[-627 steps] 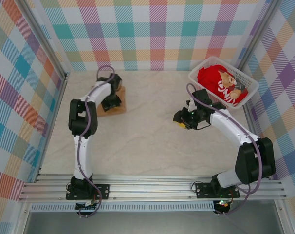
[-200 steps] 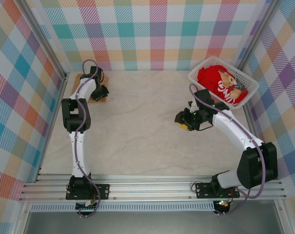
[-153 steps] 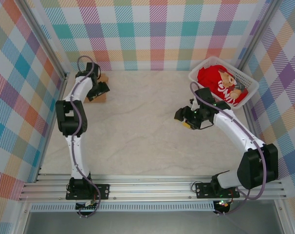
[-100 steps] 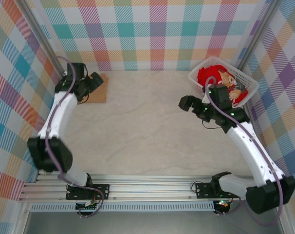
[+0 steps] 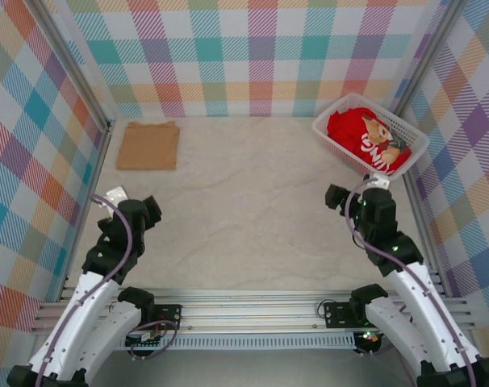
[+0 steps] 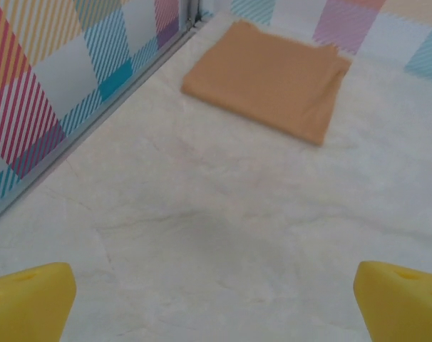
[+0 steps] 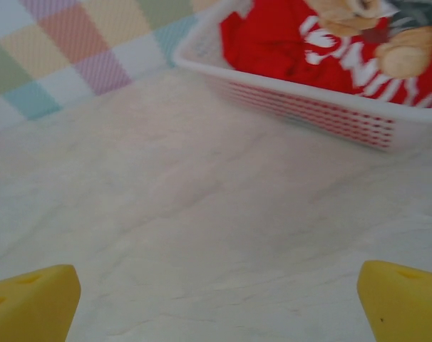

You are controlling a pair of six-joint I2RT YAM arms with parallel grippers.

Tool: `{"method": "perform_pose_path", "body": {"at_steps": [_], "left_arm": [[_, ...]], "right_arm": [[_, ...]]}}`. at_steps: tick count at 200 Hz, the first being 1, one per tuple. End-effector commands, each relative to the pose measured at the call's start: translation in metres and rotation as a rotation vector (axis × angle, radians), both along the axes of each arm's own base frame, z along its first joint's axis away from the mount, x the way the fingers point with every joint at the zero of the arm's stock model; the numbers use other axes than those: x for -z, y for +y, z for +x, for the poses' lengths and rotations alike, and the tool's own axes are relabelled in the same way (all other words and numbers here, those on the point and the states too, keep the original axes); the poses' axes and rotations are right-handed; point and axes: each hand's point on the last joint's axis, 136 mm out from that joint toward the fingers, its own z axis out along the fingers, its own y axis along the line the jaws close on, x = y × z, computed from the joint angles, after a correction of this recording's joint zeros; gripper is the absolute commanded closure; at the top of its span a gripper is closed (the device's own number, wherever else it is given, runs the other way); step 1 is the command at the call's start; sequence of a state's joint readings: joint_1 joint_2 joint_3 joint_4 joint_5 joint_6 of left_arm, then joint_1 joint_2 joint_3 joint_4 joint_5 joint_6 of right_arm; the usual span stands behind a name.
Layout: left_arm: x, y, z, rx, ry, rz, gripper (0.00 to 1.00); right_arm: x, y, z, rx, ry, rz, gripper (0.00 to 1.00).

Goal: Fold and stack the t-shirts

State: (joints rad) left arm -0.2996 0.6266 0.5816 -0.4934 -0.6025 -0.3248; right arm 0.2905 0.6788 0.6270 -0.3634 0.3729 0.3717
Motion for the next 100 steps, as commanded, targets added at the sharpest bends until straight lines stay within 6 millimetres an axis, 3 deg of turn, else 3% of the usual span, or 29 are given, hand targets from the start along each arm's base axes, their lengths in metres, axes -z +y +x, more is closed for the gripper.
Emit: {"method": "perform_pose_path", "body": {"at_steps": [1, 29, 45, 85, 100], "left_arm": [[0.008, -0.009, 0.019, 0.094, -0.072, 0.105, 0.0], [0.055, -0.011, 0.041, 0.108, -0.041, 0.111, 0.0], [0.079, -0.005, 0.052, 0.074, -0.001, 0.064, 0.0], [0.082, -0.001, 0.1, 0.049, -0.102, -0.014, 0.0], [0.086, -0.001, 0.118, 0.057, -0.087, -0.025, 0.0]], "right_arm": [[0.012, -0.03, 0.015, 0.075, -0.042, -0.23, 0.0], [0.064, -0.04, 0.025, 0.081, 0.068, -0.252, 0.0], [0.081, -0.043, 0.036, 0.059, 0.09, -0.281, 0.0], [0.105, -0.05, 0.064, 0.038, 0.024, -0.247, 0.0], [0.101, -0.05, 0.077, 0.015, -0.023, -0.226, 0.0]]}}
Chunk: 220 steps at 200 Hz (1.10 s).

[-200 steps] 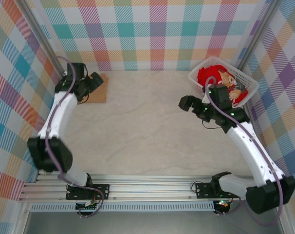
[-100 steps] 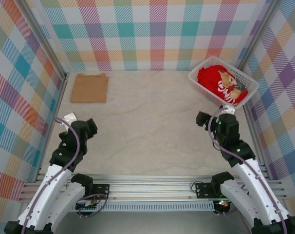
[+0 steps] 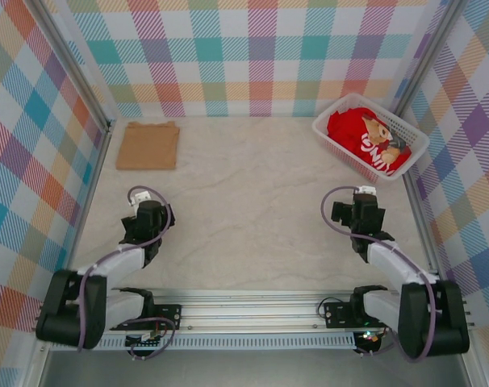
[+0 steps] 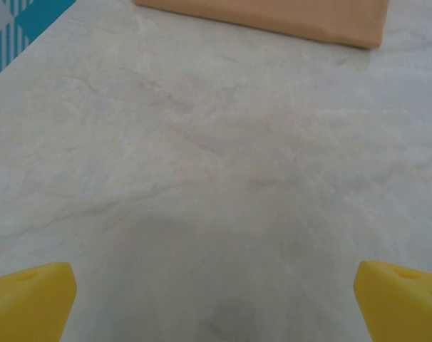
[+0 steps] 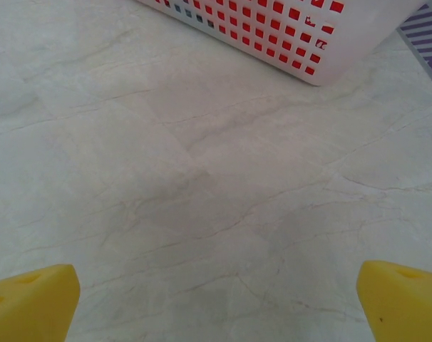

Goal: Fold and stack the t-shirts

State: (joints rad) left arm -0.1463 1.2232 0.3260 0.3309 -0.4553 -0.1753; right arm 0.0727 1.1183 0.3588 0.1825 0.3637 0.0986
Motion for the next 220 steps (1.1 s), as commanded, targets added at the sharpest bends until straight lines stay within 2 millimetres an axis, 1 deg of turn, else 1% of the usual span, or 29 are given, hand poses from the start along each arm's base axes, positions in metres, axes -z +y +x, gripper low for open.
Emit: {"method": "perform_pose_path", "body": {"at_steps": [1, 9, 21, 25, 29, 42, 49, 51, 60, 69, 78, 85, 94, 98, 104, 114, 121, 127, 132, 142, 173, 181, 197, 220], "left_arm": [[-0.036, -0.005, 0.046, 0.017, -0.175, -0.069, 0.0], [-0.036, -0.006, 0.053, 0.044, -0.167, -0.051, 0.0], [-0.037, -0.01, 0.057, 0.093, -0.174, -0.028, 0.0], [-0.039, -0.01, 0.057, 0.098, -0.183, -0.026, 0.0], [-0.038, -0.009, 0.055, 0.103, -0.193, -0.024, 0.0], [-0.045, -0.003, 0.049, 0.104, -0.279, -0.026, 0.0], [-0.044, 0.001, 0.044, 0.092, -0.319, -0.03, 0.0], [-0.046, 0.002, 0.044, 0.087, -0.335, -0.03, 0.0], [-0.042, 0.007, 0.039, 0.065, -0.356, -0.034, 0.0], [-0.039, 0.007, 0.04, 0.067, -0.351, -0.038, 0.0], [-0.034, 0.003, 0.047, 0.09, -0.336, -0.039, 0.0], [-0.029, -0.004, 0.054, 0.134, -0.298, -0.046, 0.0], [-0.02, -0.009, 0.061, 0.16, -0.272, -0.044, 0.0], [-0.019, -0.009, 0.064, 0.166, -0.29, -0.036, 0.0], [-0.02, -0.012, 0.066, 0.178, -0.291, -0.027, 0.0], [-0.013, -0.012, 0.067, 0.164, -0.215, -0.021, 0.0], [-0.015, -0.013, 0.071, 0.164, -0.229, -0.008, 0.0], [-0.014, -0.015, 0.073, 0.166, -0.207, -0.008, 0.0], [-0.011, -0.015, 0.072, 0.165, -0.19, -0.009, 0.0], [-0.013, -0.015, 0.073, 0.165, -0.203, -0.005, 0.0], [-0.012, -0.016, 0.073, 0.166, -0.196, -0.001, 0.0], [-0.013, -0.016, 0.073, 0.165, -0.2, 0.003, 0.0], [-0.013, -0.016, 0.073, 0.163, -0.2, 0.007, 0.0], [-0.014, -0.016, 0.073, 0.164, -0.201, 0.009, 0.0]], "right_arm": [[-0.033, 0.006, 0.037, -0.073, -0.21, 0.028, 0.0], [-0.035, 0.007, 0.043, -0.084, -0.241, 0.042, 0.0], [-0.036, 0.011, 0.053, -0.111, -0.261, 0.064, 0.0], [-0.041, 0.012, 0.058, -0.12, -0.293, 0.065, 0.0], [-0.042, 0.013, 0.061, -0.124, -0.306, 0.069, 0.0], [-0.039, 0.015, 0.069, -0.125, -0.322, 0.095, 0.0], [-0.036, 0.016, 0.071, -0.134, -0.321, 0.092, 0.0], [-0.034, 0.016, 0.071, -0.132, -0.317, 0.094, 0.0], [-0.029, 0.014, 0.072, -0.12, -0.324, 0.096, 0.0], [-0.028, 0.016, 0.072, -0.13, -0.322, 0.096, 0.0], [-0.027, 0.02, 0.074, -0.159, -0.316, 0.098, 0.0], [-0.024, 0.023, 0.074, -0.177, -0.318, 0.102, 0.0], [-0.018, 0.024, 0.074, -0.181, -0.329, 0.101, 0.0], [-0.02, 0.022, 0.074, -0.172, -0.358, 0.095, 0.0], [-0.018, 0.022, 0.073, -0.17, -0.35, 0.095, 0.0], [-0.015, 0.021, 0.075, -0.161, -0.311, 0.099, 0.0], [-0.015, 0.022, 0.079, -0.168, -0.311, 0.092, 0.0], [-0.013, 0.023, 0.08, -0.169, -0.288, 0.089, 0.0], [-0.014, 0.023, 0.081, -0.167, -0.287, 0.087, 0.0], [-0.014, 0.023, 0.081, -0.168, -0.292, 0.083, 0.0], [-0.014, 0.024, 0.08, -0.169, -0.292, 0.082, 0.0], [-0.015, 0.026, 0.08, -0.181, -0.295, 0.085, 0.0], [-0.014, 0.037, 0.082, -0.248, -0.278, 0.094, 0.0], [-0.014, 0.039, 0.082, -0.259, -0.278, 0.095, 0.0]]}}
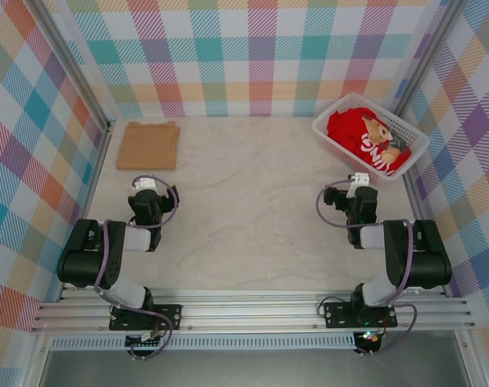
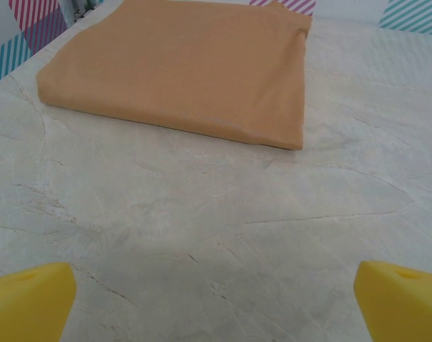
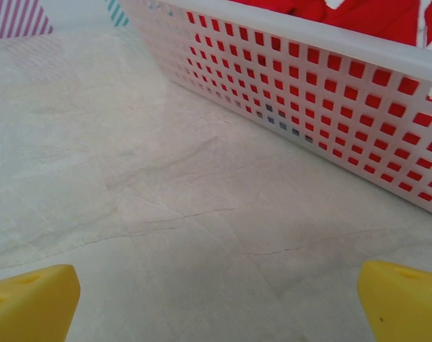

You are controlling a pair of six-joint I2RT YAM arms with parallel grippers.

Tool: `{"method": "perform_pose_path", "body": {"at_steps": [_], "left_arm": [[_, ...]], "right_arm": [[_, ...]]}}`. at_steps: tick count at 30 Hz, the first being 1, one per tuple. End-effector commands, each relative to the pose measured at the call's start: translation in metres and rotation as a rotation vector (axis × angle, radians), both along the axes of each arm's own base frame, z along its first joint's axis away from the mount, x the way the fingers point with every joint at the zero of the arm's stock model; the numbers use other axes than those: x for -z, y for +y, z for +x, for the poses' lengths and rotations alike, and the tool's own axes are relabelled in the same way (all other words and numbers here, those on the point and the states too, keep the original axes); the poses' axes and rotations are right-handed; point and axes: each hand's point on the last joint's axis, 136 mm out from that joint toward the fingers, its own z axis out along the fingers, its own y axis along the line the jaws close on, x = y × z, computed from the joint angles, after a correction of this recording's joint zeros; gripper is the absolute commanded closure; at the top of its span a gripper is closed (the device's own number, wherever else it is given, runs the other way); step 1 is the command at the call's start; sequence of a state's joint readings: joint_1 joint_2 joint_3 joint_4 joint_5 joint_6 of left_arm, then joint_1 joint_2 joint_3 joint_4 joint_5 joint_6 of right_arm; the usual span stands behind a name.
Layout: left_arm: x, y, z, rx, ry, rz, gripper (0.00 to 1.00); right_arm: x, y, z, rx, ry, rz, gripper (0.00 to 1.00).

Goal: Fold and stack the t-shirts

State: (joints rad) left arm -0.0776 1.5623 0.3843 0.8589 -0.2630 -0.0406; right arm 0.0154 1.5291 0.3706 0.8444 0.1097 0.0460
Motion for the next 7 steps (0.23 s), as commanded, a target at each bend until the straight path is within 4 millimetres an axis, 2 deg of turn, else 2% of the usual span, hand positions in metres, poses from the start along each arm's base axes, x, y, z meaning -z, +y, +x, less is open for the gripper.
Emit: {"method": "perform_pose_path", "body": {"at_steps": [1, 7], "left_arm": [[-0.0031, -0.001, 0.0019, 0.0, -0.004, 0.02, 0.0], [-0.003, -0.0024, 0.002, 0.004, -0.002, 0.023, 0.0]], "right_arm": [[-0.0106, 0.0125, 0.0083, -0.069, -0.031, -0.006, 0.0], [-0.0108, 0.0125, 0.0085, -0.072, -0.03, -0.002, 0.0]]}}
